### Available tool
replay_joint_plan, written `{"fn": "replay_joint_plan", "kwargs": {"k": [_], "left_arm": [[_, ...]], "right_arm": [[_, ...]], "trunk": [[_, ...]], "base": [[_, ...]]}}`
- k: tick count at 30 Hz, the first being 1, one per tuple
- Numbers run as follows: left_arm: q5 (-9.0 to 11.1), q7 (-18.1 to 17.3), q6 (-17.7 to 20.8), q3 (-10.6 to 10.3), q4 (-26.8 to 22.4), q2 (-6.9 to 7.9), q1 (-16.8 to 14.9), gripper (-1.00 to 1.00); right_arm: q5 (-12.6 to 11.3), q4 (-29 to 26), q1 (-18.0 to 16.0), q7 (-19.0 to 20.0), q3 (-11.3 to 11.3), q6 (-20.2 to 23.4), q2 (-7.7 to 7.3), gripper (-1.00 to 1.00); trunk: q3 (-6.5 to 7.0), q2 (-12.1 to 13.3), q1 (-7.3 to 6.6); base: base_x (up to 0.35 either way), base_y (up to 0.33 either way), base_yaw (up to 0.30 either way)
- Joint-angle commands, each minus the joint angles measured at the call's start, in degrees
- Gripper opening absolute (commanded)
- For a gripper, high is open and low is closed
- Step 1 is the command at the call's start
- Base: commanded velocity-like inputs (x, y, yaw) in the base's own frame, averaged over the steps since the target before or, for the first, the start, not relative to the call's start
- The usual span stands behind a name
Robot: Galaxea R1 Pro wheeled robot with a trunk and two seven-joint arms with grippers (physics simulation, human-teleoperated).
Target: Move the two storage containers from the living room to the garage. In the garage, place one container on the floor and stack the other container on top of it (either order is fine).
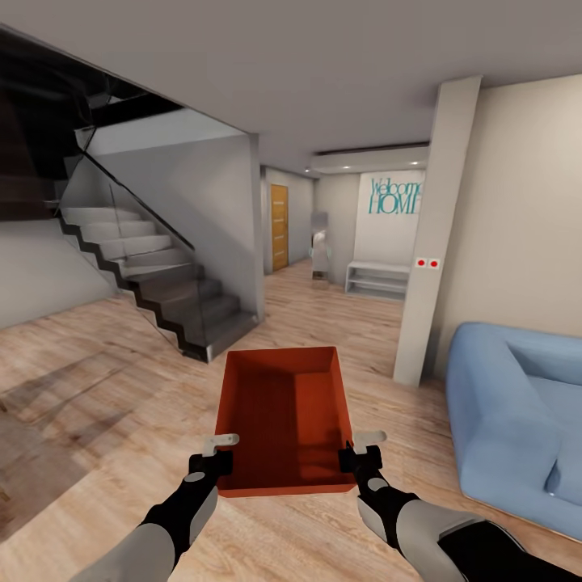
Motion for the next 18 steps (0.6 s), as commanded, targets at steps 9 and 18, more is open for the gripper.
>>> {"fn": "replay_joint_plan", "kwargs": {"k": [9, 18], "left_arm": [[-0.3, 1.7, -0.1, 0.4, 0.2, 3.89, 0.0, -1.0], [-0.3, 1.7, -0.1, 0.4, 0.2, 3.97, 0.0, -1.0]], "right_arm": [[-1.0, -2.3, -0.1, -0.3, -3.0, -0.5, 0.04, -1.0], [-1.0, -2.3, -0.1, -0.3, -3.0, -0.4, 0.04, -1.0]], "trunk": [[-0.02, 0.0, 0.05], [-0.02, 0.0, 0.05]], "base": [[0.324, 0.0, 0.0], [0.324, 0.0, 0.0]]}}
